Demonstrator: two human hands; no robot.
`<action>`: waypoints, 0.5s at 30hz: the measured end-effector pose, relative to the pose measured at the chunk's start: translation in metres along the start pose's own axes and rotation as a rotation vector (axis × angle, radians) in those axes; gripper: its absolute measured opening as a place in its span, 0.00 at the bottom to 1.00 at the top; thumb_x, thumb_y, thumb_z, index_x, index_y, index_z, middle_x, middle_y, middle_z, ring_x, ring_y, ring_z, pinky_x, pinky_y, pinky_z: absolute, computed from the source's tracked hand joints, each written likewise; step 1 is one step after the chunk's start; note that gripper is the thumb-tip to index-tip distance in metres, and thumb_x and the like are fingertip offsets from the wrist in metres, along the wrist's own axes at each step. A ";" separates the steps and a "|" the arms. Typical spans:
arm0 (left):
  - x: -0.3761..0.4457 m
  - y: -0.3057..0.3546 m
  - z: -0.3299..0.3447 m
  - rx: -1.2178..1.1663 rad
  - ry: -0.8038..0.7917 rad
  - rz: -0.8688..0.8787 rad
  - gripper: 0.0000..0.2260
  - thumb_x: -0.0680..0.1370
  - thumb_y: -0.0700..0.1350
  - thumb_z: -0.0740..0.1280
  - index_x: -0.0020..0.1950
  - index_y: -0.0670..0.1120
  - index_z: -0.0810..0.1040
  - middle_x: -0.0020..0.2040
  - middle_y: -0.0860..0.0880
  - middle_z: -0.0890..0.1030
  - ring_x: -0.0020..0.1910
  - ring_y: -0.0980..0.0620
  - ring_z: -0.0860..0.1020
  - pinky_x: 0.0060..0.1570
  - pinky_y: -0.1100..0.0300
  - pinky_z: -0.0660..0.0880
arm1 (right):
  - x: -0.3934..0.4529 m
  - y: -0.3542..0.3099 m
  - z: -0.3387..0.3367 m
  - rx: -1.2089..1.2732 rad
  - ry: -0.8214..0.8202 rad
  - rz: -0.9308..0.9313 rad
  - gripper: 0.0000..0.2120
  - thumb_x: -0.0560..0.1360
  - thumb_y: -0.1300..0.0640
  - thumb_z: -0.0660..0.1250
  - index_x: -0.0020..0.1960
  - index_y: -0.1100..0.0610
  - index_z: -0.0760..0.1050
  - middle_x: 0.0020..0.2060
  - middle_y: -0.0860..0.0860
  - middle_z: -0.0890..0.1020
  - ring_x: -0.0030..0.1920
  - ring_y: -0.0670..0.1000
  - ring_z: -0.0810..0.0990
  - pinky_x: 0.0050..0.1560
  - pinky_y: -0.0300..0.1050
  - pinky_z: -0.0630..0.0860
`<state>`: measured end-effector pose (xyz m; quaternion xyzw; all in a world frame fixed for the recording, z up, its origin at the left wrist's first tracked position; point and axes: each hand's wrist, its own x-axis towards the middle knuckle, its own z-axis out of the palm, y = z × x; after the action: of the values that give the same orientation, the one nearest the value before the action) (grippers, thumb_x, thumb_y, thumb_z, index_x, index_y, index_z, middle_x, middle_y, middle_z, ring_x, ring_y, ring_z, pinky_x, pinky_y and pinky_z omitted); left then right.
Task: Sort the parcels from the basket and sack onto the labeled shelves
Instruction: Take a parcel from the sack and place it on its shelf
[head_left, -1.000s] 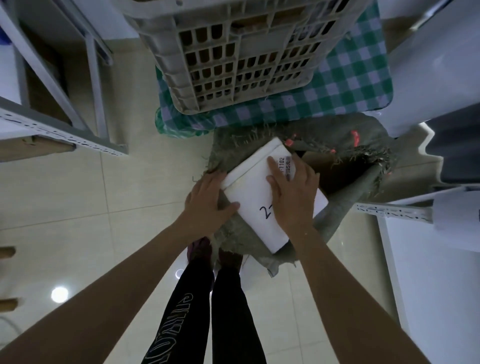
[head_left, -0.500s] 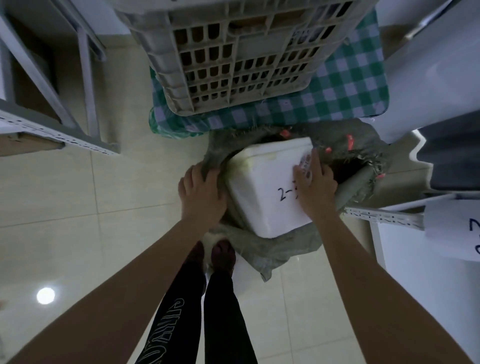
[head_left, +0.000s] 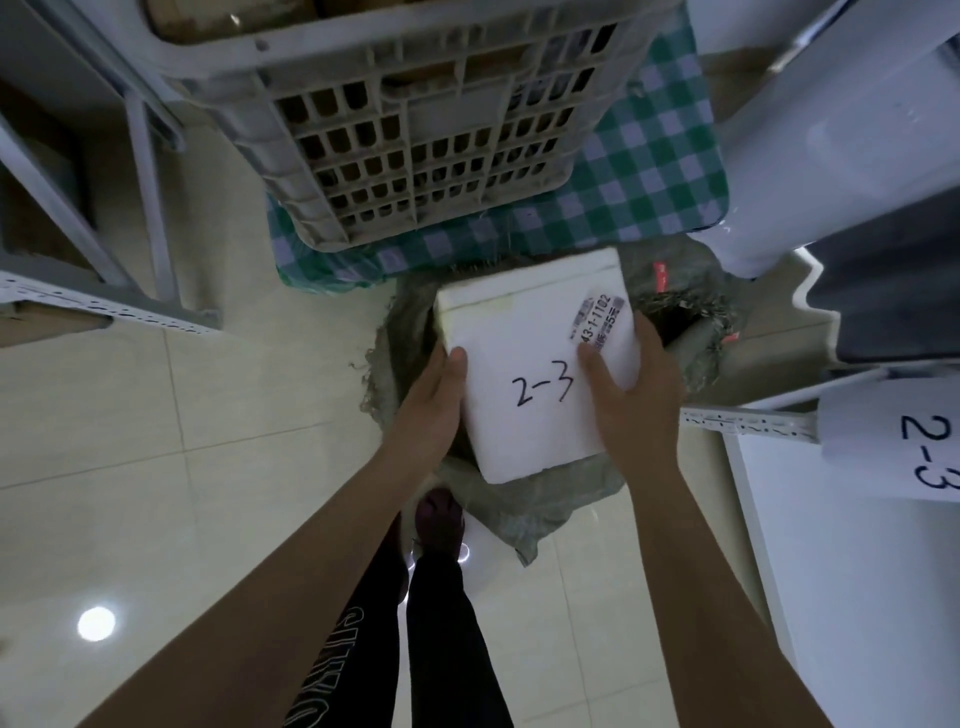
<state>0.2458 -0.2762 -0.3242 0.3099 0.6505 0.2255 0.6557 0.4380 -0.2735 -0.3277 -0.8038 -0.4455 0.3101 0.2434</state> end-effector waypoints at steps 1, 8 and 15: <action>-0.004 0.005 0.000 -0.048 -0.005 0.015 0.24 0.81 0.61 0.48 0.75 0.56 0.61 0.67 0.58 0.68 0.67 0.57 0.66 0.69 0.58 0.61 | -0.002 -0.004 -0.007 0.018 0.029 -0.025 0.33 0.73 0.32 0.62 0.73 0.45 0.66 0.62 0.50 0.75 0.62 0.51 0.73 0.64 0.54 0.73; 0.016 0.017 0.004 -0.215 -0.048 -0.162 0.13 0.83 0.58 0.54 0.62 0.59 0.73 0.64 0.53 0.76 0.64 0.49 0.74 0.63 0.44 0.72 | -0.020 0.015 -0.013 0.193 0.148 0.161 0.29 0.73 0.33 0.59 0.67 0.50 0.70 0.60 0.51 0.74 0.62 0.56 0.73 0.64 0.60 0.72; 0.038 0.007 0.029 0.328 -0.016 -0.023 0.24 0.80 0.63 0.52 0.48 0.43 0.71 0.43 0.47 0.75 0.39 0.53 0.73 0.38 0.63 0.66 | -0.015 0.052 -0.002 0.351 0.035 0.440 0.47 0.69 0.26 0.59 0.78 0.52 0.54 0.73 0.51 0.66 0.71 0.53 0.67 0.71 0.53 0.65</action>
<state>0.2777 -0.2484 -0.3479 0.4072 0.6769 0.1060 0.6040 0.4630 -0.3118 -0.3570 -0.8320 -0.1954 0.4140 0.3135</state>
